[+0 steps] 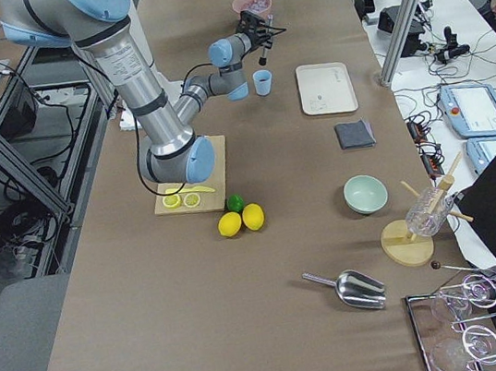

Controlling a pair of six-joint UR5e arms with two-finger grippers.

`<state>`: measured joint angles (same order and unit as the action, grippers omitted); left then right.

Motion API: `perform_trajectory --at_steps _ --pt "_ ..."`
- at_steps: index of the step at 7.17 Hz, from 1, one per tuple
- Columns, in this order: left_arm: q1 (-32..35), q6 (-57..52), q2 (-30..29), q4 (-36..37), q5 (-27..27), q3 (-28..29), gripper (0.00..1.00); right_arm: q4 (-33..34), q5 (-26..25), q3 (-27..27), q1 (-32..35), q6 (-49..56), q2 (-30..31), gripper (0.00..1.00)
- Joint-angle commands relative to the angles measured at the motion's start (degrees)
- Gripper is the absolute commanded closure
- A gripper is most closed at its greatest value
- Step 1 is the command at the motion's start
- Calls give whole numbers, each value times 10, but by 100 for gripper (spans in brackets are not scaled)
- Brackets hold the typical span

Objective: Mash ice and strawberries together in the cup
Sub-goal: 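Push the scoop end down into the cup to mash the contents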

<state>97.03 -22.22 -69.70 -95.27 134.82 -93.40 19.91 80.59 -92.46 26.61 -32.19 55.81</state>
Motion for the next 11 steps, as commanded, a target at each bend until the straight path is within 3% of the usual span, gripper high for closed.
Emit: perform_trajectory --at_steps 1,3,6,7,9,11 --pt "0 0 0 0 0 0 1 -59 -3 56 -2 1 10 100" --pt "0 0 0 0 0 -2 1 -123 -7 121 -9 1 10 100" --pt "0 1 -1 0 0 -1 1 -104 -7 111 -5 2 -6 100" --pt "0 0 -1 -1 0 -2 1 -50 -5 69 -2 -3 -11 100" --pt "0 0 0 0 1 -4 1 137 -4 -54 2 -69 -2 100" --pt "11 6 -2 3 0 -21 1 413 1 -193 5 -158 -2 100"
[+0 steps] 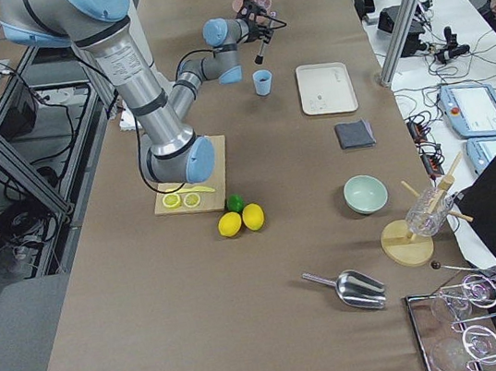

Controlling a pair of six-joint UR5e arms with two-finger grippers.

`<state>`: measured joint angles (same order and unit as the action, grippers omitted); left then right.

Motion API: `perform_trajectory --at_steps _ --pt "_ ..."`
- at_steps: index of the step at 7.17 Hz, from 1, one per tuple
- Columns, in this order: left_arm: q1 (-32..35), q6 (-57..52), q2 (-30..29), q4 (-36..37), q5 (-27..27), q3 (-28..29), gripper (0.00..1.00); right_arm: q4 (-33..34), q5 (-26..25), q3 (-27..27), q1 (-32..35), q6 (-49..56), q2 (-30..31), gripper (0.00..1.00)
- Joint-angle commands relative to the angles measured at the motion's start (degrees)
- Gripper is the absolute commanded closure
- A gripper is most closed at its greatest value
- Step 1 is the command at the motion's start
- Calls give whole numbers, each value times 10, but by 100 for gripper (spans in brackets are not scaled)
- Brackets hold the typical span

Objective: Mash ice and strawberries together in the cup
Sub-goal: 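Lift the scoop out of the cup and carry it back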

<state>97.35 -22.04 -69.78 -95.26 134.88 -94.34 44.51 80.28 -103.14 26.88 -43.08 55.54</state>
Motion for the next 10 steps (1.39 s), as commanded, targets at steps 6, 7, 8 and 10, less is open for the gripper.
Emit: perform_trajectory --at_steps 6,7,8,10 --pt "-62 371 -6 0 27 -159 1 369 334 -159 191 -97 55 100" --pt "-82 400 -16 0 28 -168 1 424 386 -159 228 -96 68 100" --pt "-95 419 -20 -1 24 -168 1 443 393 -159 236 -88 103 100" --pt "-98 416 -21 -29 26 -167 1 447 398 -153 237 -50 183 100"
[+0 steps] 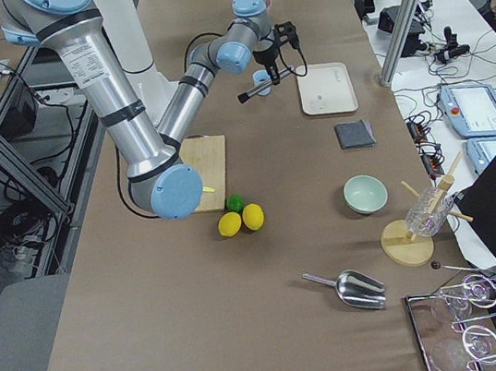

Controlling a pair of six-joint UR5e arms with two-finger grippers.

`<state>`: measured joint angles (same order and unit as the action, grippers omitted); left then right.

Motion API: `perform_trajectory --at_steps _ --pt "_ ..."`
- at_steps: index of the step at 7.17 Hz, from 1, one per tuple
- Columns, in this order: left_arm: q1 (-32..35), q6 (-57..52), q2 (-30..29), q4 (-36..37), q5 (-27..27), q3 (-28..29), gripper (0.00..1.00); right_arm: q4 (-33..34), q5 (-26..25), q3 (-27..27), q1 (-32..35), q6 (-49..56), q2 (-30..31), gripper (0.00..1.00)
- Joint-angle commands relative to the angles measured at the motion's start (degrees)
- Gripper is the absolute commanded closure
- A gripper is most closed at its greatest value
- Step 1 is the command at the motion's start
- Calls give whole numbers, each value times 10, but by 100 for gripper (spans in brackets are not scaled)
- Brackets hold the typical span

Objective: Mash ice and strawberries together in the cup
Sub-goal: 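Lift the scoop out of the cup and carry it back, then lower the scoop onto the table and open the right gripper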

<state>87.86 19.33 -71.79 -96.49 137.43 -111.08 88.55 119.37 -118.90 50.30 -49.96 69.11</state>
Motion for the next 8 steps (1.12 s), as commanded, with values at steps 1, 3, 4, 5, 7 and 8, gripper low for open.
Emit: perform_trajectory --at_steps 1,3,4,5,7,8 --pt "-3 3 -1 -19 0 -3 1 53 15 16 2 27 63 100" --pt "-3 2 3 -58 1 -1 1 171 17 44 -2 85 52 100" --pt "-4 1 5 -59 0 -2 1 152 15 99 -3 93 43 100" --pt "-4 1 5 -58 0 1 1 99 28 157 -2 112 39 100" --pt "-4 1 6 -58 0 1 1 46 43 236 -1 112 29 100" --pt "-5 0 7 -59 -2 1 1 46 58 248 -1 109 29 100"
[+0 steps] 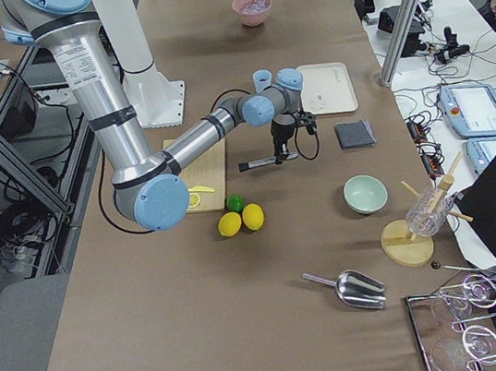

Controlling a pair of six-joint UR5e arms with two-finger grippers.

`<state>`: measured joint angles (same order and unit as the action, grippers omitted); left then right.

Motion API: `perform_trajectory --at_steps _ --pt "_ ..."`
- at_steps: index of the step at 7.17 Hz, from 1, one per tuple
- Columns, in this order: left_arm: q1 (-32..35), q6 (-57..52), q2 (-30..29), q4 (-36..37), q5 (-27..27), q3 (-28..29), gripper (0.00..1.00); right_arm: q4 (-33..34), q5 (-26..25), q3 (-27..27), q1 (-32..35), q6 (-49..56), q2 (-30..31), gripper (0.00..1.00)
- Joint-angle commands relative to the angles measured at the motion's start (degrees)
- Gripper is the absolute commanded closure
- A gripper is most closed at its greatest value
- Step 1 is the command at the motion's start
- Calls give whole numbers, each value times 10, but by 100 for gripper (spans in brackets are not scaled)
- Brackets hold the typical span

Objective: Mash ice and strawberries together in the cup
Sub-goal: 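Lower the scoop onto the table and open the right gripper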

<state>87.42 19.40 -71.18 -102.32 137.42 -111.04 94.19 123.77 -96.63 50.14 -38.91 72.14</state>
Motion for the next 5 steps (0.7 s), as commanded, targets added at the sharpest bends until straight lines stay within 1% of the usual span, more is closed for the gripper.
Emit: perform_trajectory --at_steps 1,2,4,5 --pt "0 -6 1 -1 -3 1 1 -10 21 29 0 -3 -2 100" --pt "0 -8 1 -6 -4 3 1 -10 23 38 0 -6 -3 100" --pt "0 -8 7 -12 -4 3 1 -10 23 74 1 -6 -36 100" --pt "0 -8 10 -20 -4 3 1 -10 23 77 2 -6 -38 100"
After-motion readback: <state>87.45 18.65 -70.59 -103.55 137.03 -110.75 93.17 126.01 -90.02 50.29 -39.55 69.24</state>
